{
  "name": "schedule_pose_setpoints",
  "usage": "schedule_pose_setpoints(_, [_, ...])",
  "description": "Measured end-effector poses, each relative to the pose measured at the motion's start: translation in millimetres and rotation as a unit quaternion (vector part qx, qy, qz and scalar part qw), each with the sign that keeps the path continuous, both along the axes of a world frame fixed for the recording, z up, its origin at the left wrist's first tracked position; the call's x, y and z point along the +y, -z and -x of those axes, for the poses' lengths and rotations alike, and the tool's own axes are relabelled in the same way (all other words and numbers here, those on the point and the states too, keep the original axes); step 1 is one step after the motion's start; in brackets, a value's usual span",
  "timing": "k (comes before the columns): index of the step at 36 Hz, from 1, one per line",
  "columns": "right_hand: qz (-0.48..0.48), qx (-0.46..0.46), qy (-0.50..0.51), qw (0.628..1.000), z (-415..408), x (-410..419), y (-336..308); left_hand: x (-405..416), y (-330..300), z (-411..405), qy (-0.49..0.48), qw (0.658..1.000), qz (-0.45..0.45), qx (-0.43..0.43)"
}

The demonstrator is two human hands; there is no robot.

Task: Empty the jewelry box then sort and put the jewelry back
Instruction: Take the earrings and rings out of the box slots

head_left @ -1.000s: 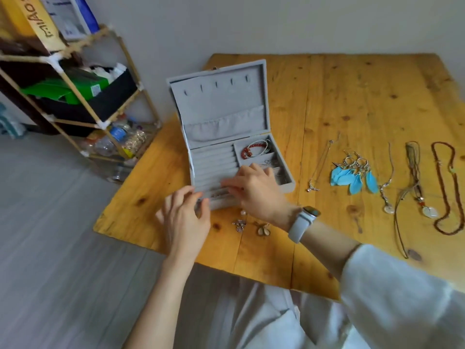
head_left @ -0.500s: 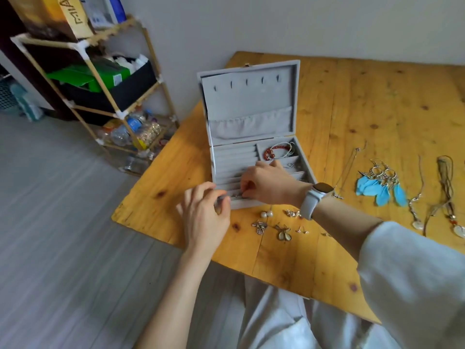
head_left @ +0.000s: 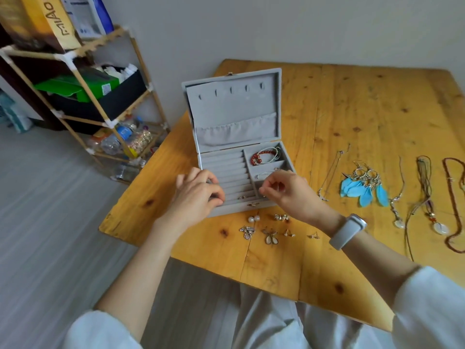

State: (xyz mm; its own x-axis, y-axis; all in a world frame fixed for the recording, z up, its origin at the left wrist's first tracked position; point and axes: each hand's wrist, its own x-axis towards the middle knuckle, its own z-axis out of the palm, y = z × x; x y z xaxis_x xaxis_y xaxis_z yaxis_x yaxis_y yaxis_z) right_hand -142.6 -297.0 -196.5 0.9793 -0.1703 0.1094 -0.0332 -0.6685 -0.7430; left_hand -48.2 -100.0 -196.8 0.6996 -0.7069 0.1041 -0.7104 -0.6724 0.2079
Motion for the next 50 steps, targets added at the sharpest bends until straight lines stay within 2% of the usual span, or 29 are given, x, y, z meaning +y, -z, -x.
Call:
schedule_pose_setpoints(4, [-0.043,-0.004,0.028,0.999,13.2,-9.9,-2.7,-4.2,0.2,-1.2,-0.004,1.0,-0.017,0.014])
schedule_pose_setpoints(9, [-0.072,-0.032,0.071,0.994,37.0,-14.7,-4.2,-7.7,10.3,25.7,-0.035,0.985,0.166,-0.016])
schedule_pose_setpoints(12, [-0.047,-0.044,0.089,0.994,55.8,-10.6,2.8,-11.0,16.9,60.1,-0.039,0.964,0.262,0.037])
schedule_pose_setpoints(15, [-0.003,-0.052,0.09,0.995,77.8,0.5,17.9,-10.0,30.5,92.3,-0.056,0.946,0.312,0.072])
schedule_pose_setpoints(23, [0.159,-0.082,0.051,0.983,93.7,41.3,52.0,-1.5,63.8,122.8,-0.119,0.953,0.278,0.013])
schedule_pose_setpoints(28, [0.226,-0.089,0.058,0.968,84.1,53.2,59.6,3.4,67.5,122.6,-0.128,0.956,0.264,0.019])
schedule_pose_setpoints(34, [0.223,-0.091,0.059,0.969,79.9,56.1,59.6,1.9,67.7,122.1,-0.133,0.953,0.272,0.023])
schedule_pose_setpoints(38, [0.182,-0.09,0.053,0.978,81.2,54.9,59.4,2.5,67.7,121.7,-0.129,0.95,0.284,0.028])
schedule_pose_setpoints(44, [0.144,-0.104,0.065,0.982,72.5,45.2,46.2,4.4,55.4,112.8,-0.128,0.929,0.337,0.081])
schedule_pose_setpoints(50, [0.164,-0.089,0.064,0.98,29.6,31.9,21.2,0.5,36.9,70.5,-0.181,0.944,0.273,-0.023])
